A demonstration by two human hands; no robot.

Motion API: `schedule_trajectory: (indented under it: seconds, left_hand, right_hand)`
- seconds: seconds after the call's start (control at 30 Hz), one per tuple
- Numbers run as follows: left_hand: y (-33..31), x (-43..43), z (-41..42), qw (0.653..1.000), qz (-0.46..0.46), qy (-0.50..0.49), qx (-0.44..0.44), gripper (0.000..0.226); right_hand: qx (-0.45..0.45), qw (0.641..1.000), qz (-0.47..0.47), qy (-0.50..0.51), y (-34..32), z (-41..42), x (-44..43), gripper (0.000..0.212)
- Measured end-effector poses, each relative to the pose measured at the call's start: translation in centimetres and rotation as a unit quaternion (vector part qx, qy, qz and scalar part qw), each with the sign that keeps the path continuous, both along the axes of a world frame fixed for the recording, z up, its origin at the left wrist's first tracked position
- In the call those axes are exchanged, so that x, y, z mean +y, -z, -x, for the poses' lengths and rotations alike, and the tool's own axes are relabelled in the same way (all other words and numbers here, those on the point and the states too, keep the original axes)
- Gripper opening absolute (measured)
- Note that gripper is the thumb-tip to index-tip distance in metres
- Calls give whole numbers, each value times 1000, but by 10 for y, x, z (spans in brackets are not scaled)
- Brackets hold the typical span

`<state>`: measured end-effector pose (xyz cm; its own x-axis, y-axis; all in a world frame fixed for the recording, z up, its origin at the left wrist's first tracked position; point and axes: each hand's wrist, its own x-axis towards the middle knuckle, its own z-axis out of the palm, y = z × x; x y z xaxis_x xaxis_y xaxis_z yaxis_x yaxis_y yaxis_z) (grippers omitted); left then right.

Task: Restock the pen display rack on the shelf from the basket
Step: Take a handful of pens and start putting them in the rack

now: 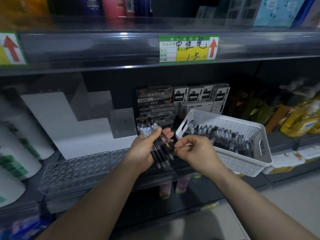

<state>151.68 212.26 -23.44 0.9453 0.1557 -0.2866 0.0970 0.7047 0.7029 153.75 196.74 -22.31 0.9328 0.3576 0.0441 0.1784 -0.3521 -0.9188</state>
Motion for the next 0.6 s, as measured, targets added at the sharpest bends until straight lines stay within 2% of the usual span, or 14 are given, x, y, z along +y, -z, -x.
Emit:
schedule_trajectory:
  seconds: [0.13,0.2,0.27,0.33,0.6]
  left_hand:
    - [-2,2,0,1000,9,-2,4,21]
    - [-4,3,0,1000,9,4,-3,19]
    - [-4,4,2,1000,-6,23,-13,20]
    - [-4,3,4,999,-24,43,-22,20]
    - [-8,0,8,990,-78,108,-54,30]
  right_hand:
    - [19,999,23,-40,1,0,1,13]
    - [83,995,-15,-47,-1,-1,0,3]
    - [174,982,-41,-62,-1,-3,-2,19]
    - [213,974,-27,-77,-1,-3,-2,19]
    - [246,965,-31,-86,-2,-7,-8,7]
